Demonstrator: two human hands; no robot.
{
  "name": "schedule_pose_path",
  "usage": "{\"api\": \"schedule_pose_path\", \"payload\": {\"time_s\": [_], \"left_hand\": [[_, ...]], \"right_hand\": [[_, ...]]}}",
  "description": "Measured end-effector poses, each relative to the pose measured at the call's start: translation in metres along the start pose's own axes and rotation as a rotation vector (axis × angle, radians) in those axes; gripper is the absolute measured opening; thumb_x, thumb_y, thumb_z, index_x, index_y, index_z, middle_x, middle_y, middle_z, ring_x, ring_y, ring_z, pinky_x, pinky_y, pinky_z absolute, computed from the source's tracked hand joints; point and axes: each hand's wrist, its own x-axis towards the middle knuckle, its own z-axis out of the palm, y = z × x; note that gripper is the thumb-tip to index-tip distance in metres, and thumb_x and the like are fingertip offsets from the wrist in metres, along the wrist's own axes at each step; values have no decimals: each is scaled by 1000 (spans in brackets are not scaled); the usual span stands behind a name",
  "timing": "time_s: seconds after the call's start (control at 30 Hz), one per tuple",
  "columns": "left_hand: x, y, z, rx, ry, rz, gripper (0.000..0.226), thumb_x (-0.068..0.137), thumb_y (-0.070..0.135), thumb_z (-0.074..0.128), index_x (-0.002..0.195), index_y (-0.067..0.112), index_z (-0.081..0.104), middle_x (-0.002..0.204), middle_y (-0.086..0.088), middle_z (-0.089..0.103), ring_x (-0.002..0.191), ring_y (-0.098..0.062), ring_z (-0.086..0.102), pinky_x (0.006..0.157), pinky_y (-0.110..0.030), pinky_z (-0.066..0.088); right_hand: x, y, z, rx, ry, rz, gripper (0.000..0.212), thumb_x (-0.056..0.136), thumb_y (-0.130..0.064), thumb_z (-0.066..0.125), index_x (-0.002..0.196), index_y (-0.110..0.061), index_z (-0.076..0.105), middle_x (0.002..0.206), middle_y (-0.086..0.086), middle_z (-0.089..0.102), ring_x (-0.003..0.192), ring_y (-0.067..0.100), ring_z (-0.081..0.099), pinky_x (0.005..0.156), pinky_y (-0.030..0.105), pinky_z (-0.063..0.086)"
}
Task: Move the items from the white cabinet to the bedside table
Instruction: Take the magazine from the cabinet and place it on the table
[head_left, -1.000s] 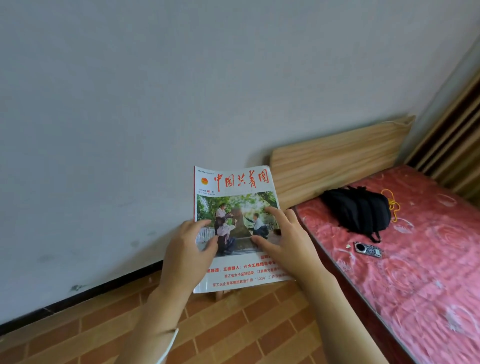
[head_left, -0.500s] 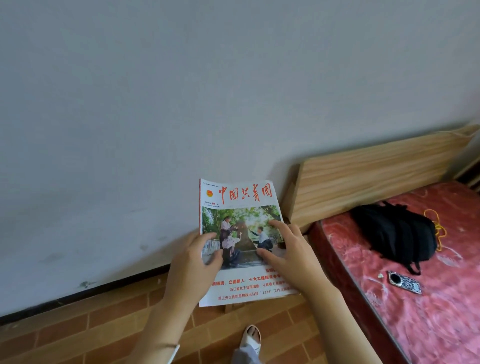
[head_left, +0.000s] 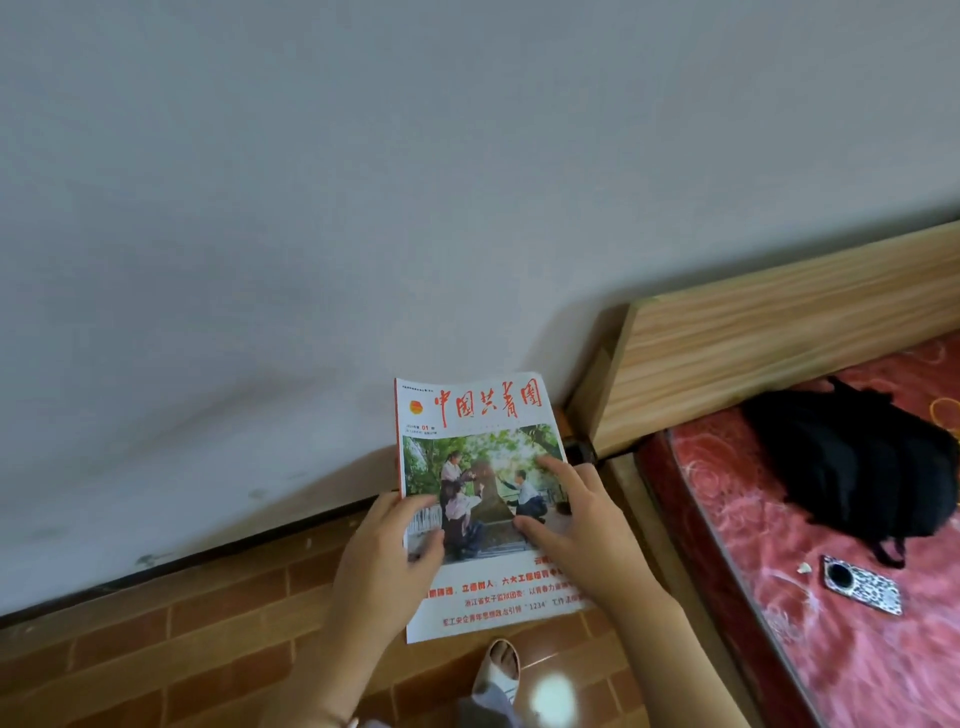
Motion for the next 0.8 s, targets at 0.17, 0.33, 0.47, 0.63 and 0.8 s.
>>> {"api": "schedule_pose_path", "payload": {"time_s": [0.17,0.33,0.47,0.63,0.8], "left_hand": [[31,-44,46,17,-134,10,35,93,28,73,126,22,65,118,14,58,88,-9,69,54,-10,53],[66,-95,97,10,-192,43,35,95,30,69,127,18,63,121,9,57,90,-11,69,56,-10,54],[86,-130,148,-13,-231,82,45,98,27,65,140,18,54,129,12,48,98,-7,66,59,-12,56],[96,-174,215,13,-310,55,50,100,28,64,147,23,47,136,6,42,103,-3,59,62,-6,53],[104,-218,267,92,-386,59,54,101,41,57,150,25,45,141,2,44,112,-8,56,64,1,46]], "right_hand": [[40,43,40,-23,-77,107,75,88,-60,70,149,-49,29,130,-19,40,103,5,60,84,33,61],[79,87,84,-23,-121,173,73,90,-60,68,149,-49,27,129,-15,39,91,7,66,68,30,63],[108,127,116,-24,-130,220,75,91,-58,68,152,-46,27,132,-14,38,93,8,65,67,29,63],[139,177,159,-95,-141,282,76,93,-54,68,155,-43,25,135,-10,37,96,8,53,66,17,46],[160,225,194,-96,-169,357,73,94,-52,68,154,-40,29,137,-8,36,96,11,58,65,19,53]]}}
